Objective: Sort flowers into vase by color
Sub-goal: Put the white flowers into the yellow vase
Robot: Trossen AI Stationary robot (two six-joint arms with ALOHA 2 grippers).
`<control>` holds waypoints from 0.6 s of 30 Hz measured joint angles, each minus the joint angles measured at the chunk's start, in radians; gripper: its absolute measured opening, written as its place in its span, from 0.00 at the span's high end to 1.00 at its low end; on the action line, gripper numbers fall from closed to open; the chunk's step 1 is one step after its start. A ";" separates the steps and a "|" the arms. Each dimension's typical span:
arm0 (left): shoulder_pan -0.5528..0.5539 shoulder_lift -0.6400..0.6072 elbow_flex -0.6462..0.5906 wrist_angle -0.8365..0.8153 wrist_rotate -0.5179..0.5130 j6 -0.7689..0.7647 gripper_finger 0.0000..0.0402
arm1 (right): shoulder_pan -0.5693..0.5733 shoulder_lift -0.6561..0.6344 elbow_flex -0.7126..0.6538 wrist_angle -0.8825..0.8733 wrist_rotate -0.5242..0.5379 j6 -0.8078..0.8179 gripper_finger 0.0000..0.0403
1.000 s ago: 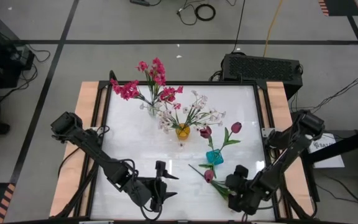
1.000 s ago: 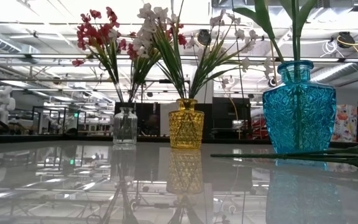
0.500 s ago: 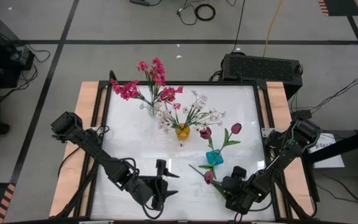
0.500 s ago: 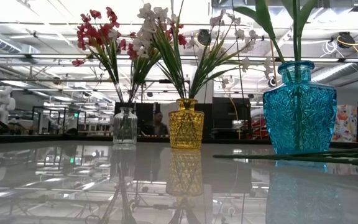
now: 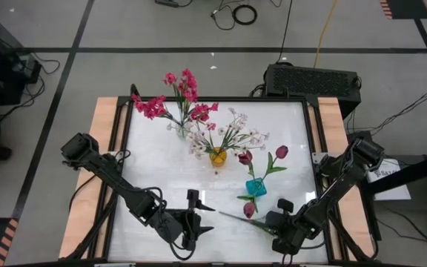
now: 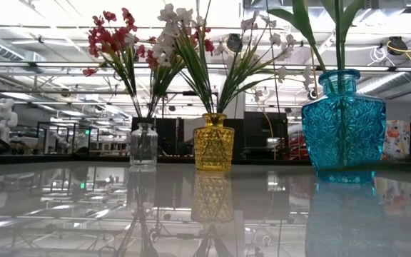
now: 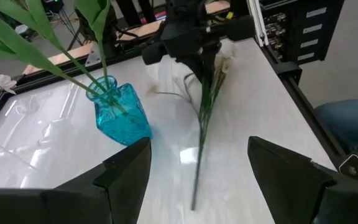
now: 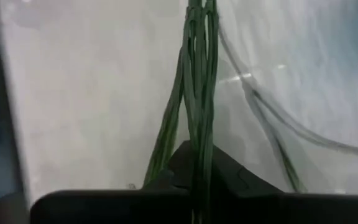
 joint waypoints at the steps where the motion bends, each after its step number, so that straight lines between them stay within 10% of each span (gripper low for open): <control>1: 0.000 0.000 0.000 0.002 0.000 0.000 0.32 | 0.000 -0.012 0.000 0.007 0.001 -0.001 0.97; 18: -0.048 -0.002 0.095 0.057 0.038 0.050 0.32 | -0.022 -0.095 0.363 -0.205 -0.075 -0.052 0.99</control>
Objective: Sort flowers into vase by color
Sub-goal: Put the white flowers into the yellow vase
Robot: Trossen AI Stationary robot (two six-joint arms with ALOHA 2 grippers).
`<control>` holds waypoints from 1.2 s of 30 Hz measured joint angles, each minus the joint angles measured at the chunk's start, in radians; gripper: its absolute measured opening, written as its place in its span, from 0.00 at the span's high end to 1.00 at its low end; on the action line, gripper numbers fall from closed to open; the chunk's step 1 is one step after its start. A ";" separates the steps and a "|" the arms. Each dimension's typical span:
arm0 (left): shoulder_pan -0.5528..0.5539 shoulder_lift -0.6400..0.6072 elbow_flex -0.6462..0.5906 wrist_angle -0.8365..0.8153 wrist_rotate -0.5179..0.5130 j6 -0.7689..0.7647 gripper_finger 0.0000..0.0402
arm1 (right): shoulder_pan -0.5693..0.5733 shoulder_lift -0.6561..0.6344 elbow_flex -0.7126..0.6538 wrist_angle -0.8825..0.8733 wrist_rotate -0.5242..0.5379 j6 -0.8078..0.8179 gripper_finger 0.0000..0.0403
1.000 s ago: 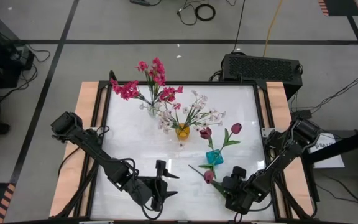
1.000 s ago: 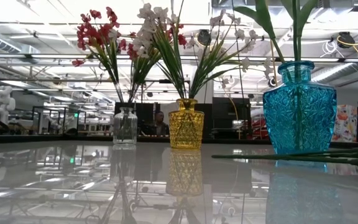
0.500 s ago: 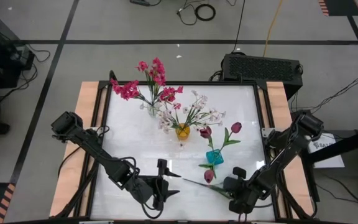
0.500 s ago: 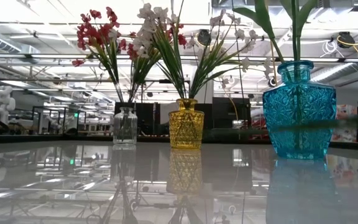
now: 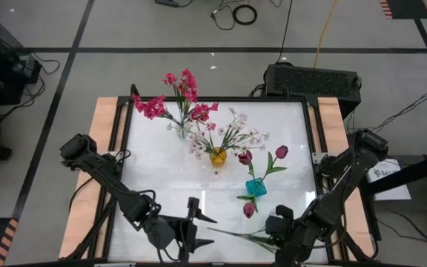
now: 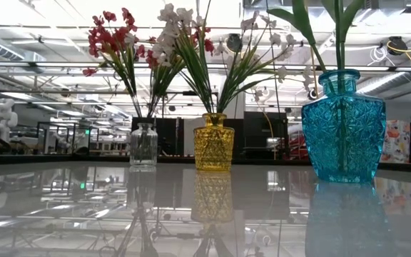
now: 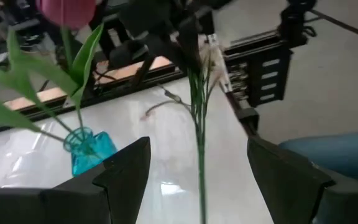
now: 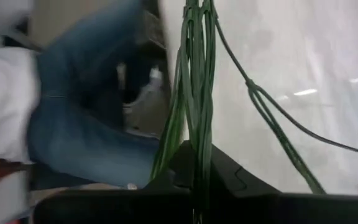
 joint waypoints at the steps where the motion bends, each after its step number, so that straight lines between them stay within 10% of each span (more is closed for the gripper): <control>1: -0.002 0.000 0.018 -0.023 0.014 -0.001 0.32 | -0.004 0.000 0.023 -0.002 -0.008 0.000 0.99; 22: 0.071 0.196 0.175 -0.191 -0.030 0.021 0.33 | -0.036 0.000 0.104 -0.120 -0.016 0.027 0.99; 36: 0.085 0.200 0.175 -0.233 0.009 0.010 0.80 | -0.035 0.000 0.104 -0.118 -0.011 0.027 0.99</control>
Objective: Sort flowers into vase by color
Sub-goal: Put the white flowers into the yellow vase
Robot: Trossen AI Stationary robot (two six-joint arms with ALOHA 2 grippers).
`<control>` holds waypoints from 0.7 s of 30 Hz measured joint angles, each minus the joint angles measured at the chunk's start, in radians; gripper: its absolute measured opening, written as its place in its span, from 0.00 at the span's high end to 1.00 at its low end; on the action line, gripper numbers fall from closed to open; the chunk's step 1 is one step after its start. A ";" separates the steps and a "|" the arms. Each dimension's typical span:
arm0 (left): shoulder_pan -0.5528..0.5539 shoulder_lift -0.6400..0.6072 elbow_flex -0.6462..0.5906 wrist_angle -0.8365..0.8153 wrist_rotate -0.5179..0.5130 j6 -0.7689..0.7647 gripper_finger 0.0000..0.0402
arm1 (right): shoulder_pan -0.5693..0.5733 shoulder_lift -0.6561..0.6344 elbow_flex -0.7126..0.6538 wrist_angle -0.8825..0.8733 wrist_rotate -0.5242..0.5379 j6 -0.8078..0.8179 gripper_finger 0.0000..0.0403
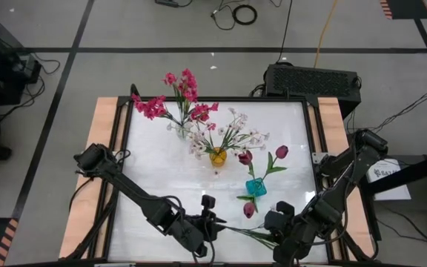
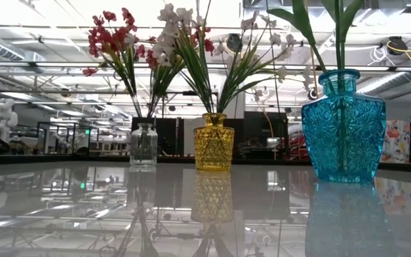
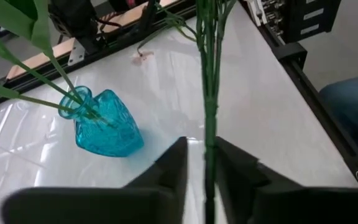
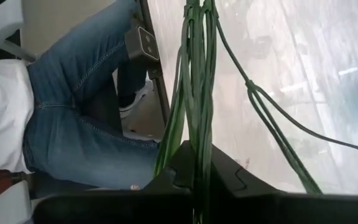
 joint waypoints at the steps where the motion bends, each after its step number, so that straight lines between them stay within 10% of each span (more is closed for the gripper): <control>1: 0.000 0.000 0.000 0.000 0.000 0.000 0.84 | 0.000 0.000 0.000 0.000 0.001 0.000 0.99; 9: -0.002 0.000 0.000 -0.016 0.001 -0.017 0.96 | 0.006 0.000 0.000 0.001 0.040 -0.033 0.95; 21: -0.080 -0.119 0.000 -0.212 0.054 -0.065 0.97 | 0.016 -0.063 0.000 0.002 0.082 -0.111 0.53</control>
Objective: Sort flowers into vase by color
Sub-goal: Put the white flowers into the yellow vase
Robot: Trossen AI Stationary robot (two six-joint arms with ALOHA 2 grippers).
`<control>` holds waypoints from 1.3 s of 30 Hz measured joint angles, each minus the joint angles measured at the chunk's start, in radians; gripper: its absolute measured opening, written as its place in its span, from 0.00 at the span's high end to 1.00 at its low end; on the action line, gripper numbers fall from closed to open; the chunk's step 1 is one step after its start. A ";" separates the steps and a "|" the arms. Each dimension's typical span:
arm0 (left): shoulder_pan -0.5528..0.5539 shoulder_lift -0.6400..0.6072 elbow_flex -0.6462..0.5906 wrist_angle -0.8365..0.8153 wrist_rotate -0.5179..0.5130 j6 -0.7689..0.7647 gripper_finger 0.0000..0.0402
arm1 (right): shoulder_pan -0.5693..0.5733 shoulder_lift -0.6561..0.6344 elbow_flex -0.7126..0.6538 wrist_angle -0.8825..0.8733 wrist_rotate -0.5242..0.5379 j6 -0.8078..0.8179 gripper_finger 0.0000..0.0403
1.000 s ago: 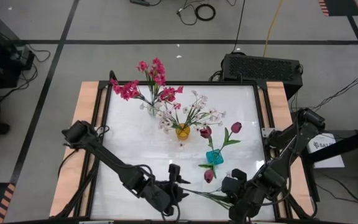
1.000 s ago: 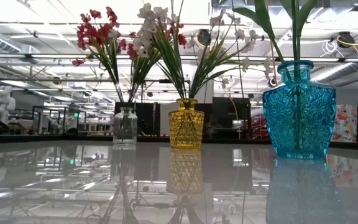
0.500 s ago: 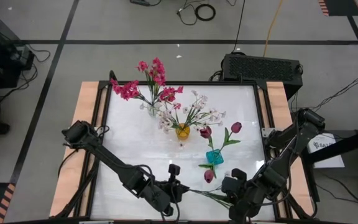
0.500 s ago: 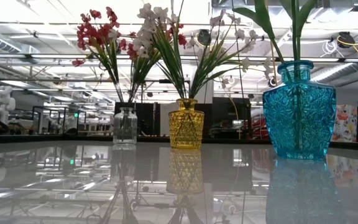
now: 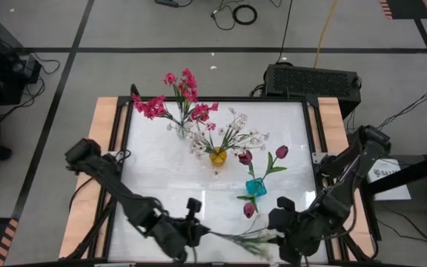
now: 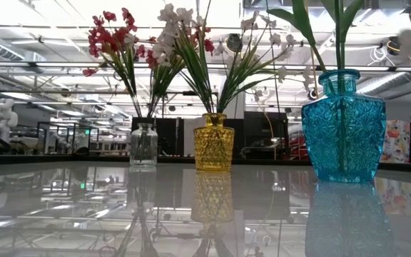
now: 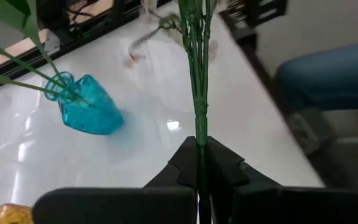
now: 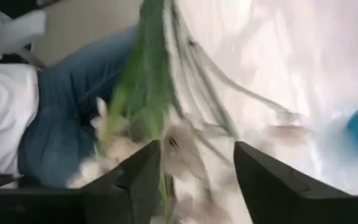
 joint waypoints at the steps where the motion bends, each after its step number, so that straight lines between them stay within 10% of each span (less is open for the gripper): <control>1: -0.012 -0.020 0.000 -0.018 0.003 -0.005 0.97 | 0.007 -0.015 0.000 0.001 0.028 -0.024 0.51; 17: -0.159 -0.322 0.000 0.196 -0.028 0.291 0.97 | 0.126 -0.191 0.000 0.473 0.623 -0.910 0.48; 28: -0.140 -0.407 0.000 0.522 -0.001 0.577 0.97 | -0.014 -0.179 0.000 0.998 0.547 -1.581 0.48; 34: -0.078 -0.380 -0.025 0.674 0.006 0.602 0.97 | -0.162 -0.144 0.000 1.107 0.229 -1.561 0.48; 39: -0.018 -0.302 -0.052 0.791 0.006 0.574 0.97 | -0.211 -0.037 0.000 1.250 0.178 -1.600 0.48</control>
